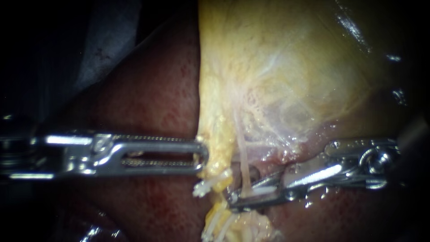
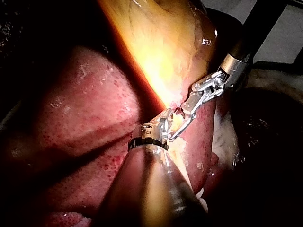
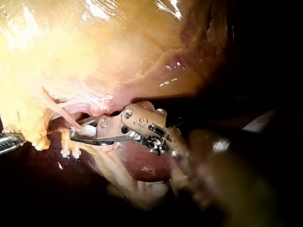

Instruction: Going back first clip right tube

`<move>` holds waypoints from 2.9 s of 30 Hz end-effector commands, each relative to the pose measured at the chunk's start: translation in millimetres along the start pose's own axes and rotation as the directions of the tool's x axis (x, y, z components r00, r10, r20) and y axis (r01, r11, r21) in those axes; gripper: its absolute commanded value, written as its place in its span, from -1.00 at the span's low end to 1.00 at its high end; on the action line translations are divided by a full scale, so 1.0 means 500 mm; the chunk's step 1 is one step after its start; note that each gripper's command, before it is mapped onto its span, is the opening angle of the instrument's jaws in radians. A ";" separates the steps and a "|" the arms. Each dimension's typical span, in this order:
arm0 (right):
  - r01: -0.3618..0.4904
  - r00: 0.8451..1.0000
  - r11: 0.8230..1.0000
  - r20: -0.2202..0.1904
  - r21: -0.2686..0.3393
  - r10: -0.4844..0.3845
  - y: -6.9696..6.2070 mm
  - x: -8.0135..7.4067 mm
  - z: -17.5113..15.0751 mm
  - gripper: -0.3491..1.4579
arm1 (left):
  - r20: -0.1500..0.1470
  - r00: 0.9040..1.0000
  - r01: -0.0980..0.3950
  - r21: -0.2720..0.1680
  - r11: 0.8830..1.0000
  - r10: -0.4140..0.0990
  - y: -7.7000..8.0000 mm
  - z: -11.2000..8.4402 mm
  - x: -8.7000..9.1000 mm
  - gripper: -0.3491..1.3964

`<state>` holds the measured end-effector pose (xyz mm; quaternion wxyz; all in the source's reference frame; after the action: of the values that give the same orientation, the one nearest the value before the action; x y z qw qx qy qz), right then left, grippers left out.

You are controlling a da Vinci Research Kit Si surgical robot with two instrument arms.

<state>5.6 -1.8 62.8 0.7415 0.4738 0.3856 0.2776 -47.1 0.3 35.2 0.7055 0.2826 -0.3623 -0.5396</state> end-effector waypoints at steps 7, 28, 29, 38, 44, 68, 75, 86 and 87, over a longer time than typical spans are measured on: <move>0.000 1.000 1.000 0.000 0.001 0.000 -0.0001 0.0000 -0.0001 -0.81 | 0.001 1.000 0.000 0.000 1.000 0.000 0.0000 0.0001 0.0001 -1.00; 0.083 0.995 0.995 -0.054 -0.047 -0.086 -0.0010 0.0018 -0.0017 -0.04 | 0.000 1.000 -0.002 0.001 1.000 0.002 0.0010 0.0003 -0.0001 -1.00; 0.087 0.994 0.995 -0.058 -0.048 -0.090 -0.0012 0.0021 -0.0021 -0.04 | 0.000 1.000 -0.002 0.001 1.000 0.002 0.0011 0.0003 -0.0001 -1.00; 0.089 0.994 0.995 -0.054 -0.040 -0.091 -0.0028 0.0007 -0.0050 -0.04 | 0.000 1.000 -0.002 0.001 1.000 0.002 0.0014 0.0004 -0.0001 -1.00; 0.089 0.995 0.996 -0.049 -0.029 -0.090 -0.0059 -0.0007 -0.0085 -0.06 | -0.001 1.000 -0.003 0.002 1.000 0.003 0.0024 0.0006 -0.0005 -1.00; 0.100 0.985 0.990 -0.129 -0.104 -0.113 -0.0124 0.0088 -0.0342 -0.07 | 0.001 1.000 -0.007 -0.001 1.000 0.007 0.0047 0.0022 -0.0009 -1.00; 0.105 0.985 0.989 -0.128 -0.104 -0.118 -0.0123 0.0089 -0.0348 -0.07 | 0.004 1.000 -0.009 -0.005 1.000 0.009 0.0055 0.0038 -0.0004 -1.00; 0.111 0.984 0.988 -0.127 -0.104 -0.124 -0.0123 0.0086 -0.0354 -0.07 | 0.014 1.000 -0.015 -0.020 1.000 0.016 0.0068 0.0136 0.0012 -1.00; 0.111 0.984 0.988 -0.127 -0.104 -0.124 -0.0123 0.0085 -0.0355 -0.07 | 0.014 1.000 -0.015 -0.020 1.000 0.015 0.0066 0.0145 0.0011 -1.00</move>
<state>-6.6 7.7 51.4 0.7512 0.3945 0.4476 0.2822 -51.4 0.5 42.2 0.7094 0.2692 -0.3650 -0.5395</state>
